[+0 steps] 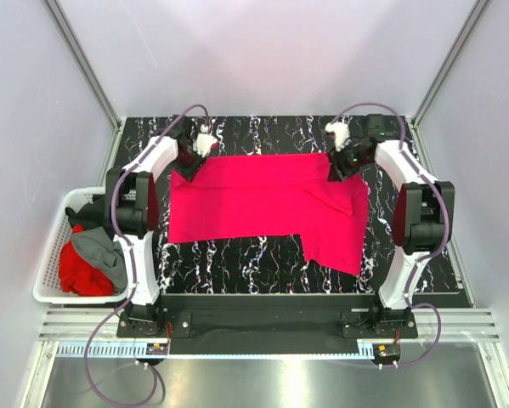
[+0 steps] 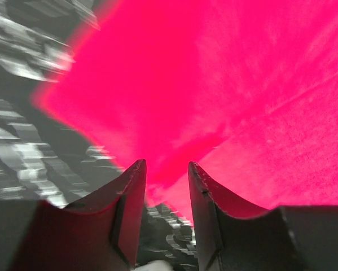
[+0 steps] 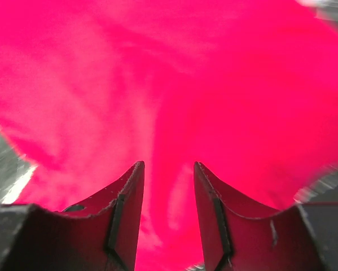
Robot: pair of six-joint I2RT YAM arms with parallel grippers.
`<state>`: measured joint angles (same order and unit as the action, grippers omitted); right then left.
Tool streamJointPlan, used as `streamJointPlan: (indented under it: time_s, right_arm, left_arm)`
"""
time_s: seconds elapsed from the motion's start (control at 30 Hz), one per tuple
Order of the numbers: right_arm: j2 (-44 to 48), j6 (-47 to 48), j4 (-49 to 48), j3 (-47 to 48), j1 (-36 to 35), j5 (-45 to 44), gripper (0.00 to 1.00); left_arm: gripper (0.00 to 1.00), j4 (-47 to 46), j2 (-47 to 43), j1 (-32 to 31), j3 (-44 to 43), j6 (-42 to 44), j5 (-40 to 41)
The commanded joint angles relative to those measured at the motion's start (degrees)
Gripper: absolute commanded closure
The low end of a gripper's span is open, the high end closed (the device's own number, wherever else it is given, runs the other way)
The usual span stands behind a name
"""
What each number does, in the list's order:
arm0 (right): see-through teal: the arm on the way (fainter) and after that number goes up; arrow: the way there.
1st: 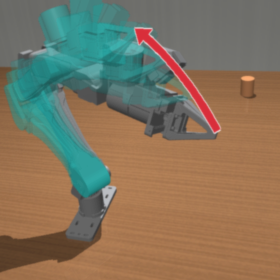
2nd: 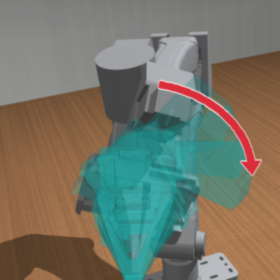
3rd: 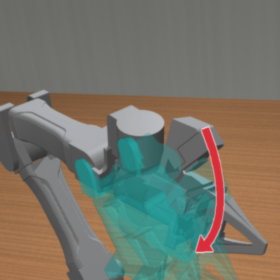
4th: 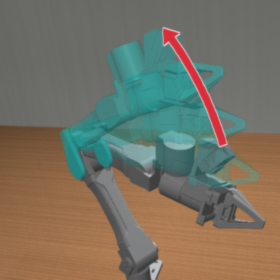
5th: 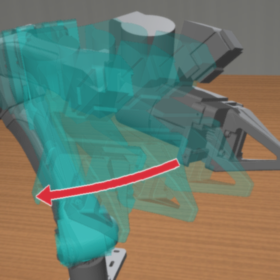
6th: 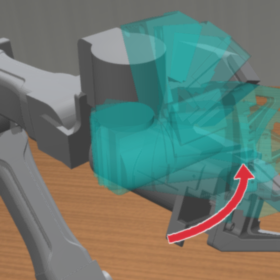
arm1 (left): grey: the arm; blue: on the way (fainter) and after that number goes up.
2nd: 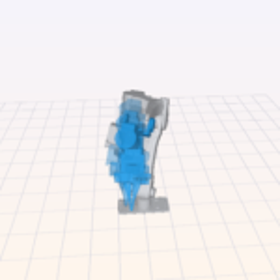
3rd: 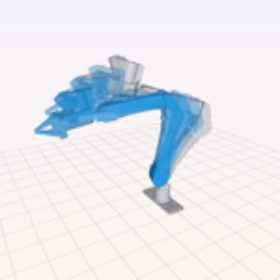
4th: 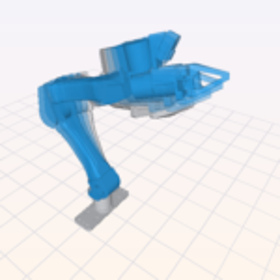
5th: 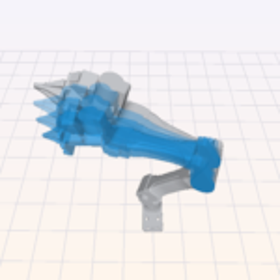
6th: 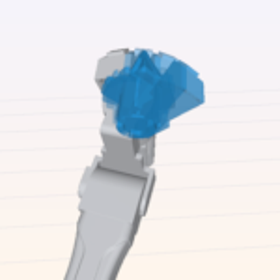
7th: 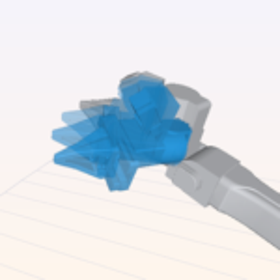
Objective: Fold and stack the t-shirts
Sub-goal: Fold the tshirt
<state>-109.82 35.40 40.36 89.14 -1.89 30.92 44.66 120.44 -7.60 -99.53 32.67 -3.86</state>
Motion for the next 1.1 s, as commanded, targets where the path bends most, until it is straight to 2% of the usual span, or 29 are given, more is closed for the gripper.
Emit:
streamJointPlan:
  time_s: [0.0,0.1,0.3,0.5,0.6,1.07]
  right_arm:
    - [0.14,5.82,6.31,2.7,-4.26,4.24,0.54]
    - [-0.39,6.44,7.89,2.44,-6.1,4.94,0.55]
    - [-0.48,6.97,10.62,1.12,-8.13,6.0,0.55]
    - [-0.22,6.35,11.58,-0.28,-8.57,6.26,0.55]
    - [-0.66,5.82,11.58,-0.37,-8.57,6.35,0.55]
    - [-4.08,9.77,12.9,-1.78,-8.66,1.87,0.58]
  left_arm:
    - [0.6,5.61,1.37,0.12,-5.06,-4.27,0.96]
    - [0.61,6.22,2.87,0.04,-6.91,-4.72,1.13]
    - [0.64,7.28,2.87,0.12,-4.54,-3.58,2.28]
    - [0.65,7.45,-3.28,0.56,6.08,-2.17,2.27]
    - [0.66,7.45,-3.72,1.0,7.85,-1.99,2.36]
    - [0.68,8.07,-4.7,1.09,-0.31,-3.92,-1.86]
